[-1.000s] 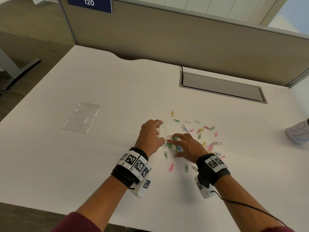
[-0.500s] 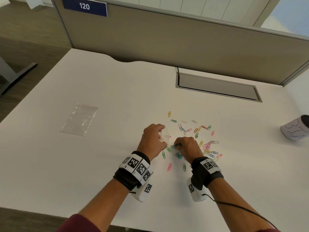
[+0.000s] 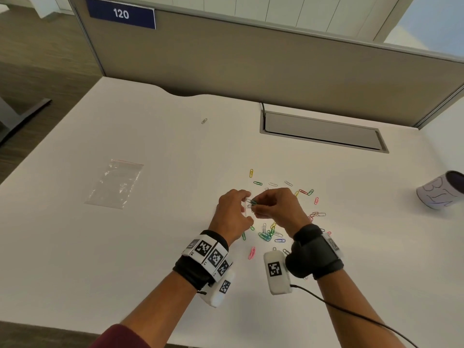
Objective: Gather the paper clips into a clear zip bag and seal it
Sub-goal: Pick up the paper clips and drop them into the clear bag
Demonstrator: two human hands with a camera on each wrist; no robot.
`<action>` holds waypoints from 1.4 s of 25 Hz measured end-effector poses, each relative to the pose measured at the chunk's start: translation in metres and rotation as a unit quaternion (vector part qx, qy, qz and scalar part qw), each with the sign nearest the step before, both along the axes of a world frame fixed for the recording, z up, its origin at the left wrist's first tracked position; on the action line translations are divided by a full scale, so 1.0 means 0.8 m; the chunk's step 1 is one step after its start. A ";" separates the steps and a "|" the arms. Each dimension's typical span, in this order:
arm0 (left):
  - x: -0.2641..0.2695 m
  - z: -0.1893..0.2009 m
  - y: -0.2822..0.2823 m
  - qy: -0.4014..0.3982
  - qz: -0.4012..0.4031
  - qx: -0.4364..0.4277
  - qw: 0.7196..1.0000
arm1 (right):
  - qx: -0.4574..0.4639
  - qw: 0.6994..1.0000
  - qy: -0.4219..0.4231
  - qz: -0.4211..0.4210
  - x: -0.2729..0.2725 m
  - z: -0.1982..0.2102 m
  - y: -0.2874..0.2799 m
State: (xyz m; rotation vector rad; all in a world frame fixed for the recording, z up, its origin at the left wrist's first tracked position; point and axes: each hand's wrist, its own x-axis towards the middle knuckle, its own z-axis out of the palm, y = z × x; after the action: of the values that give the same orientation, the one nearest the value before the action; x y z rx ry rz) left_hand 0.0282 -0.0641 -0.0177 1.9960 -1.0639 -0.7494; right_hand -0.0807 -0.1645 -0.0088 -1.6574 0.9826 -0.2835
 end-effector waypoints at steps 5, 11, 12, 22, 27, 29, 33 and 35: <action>0.000 0.001 -0.002 -0.017 -0.013 0.002 1.000 | -0.212 0.957 0.182 0.083 0.022 0.003 0.009; 0.003 0.000 -0.003 -0.011 -0.009 -0.001 1.000 | -0.229 0.952 0.149 0.140 0.018 0.014 0.017; 0.004 0.000 -0.003 -0.008 -0.007 -0.003 1.000 | -0.220 0.960 0.126 0.123 0.014 0.016 0.017; 0.017 -0.003 -0.001 0.000 -0.002 -0.006 1.000 | -0.125 0.941 0.316 -0.005 -0.084 -0.083 -0.001; 0.018 -0.003 0.001 -0.003 0.002 -0.005 1.000 | -0.155 0.969 0.192 0.008 -0.048 -0.086 -0.010; 0.022 -0.004 0.002 -0.007 0.006 -0.006 1.000 | -0.170 0.970 0.170 0.020 -0.047 -0.076 -0.024; 0.023 -0.007 0.002 -0.009 0.012 -0.001 1.000 | -0.205 0.917 0.305 0.156 -0.050 -0.072 -0.023; 0.021 -0.008 0.000 -0.008 0.010 -0.001 1.000 | -0.219 0.917 0.292 0.163 -0.046 -0.083 -0.007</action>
State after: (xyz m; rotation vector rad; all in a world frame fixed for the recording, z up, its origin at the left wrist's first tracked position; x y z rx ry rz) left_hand 0.0448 -0.0641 -0.0238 2.0113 -1.0511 -0.7228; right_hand -0.1177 -0.1699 -0.0751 -2.3605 1.0986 0.2586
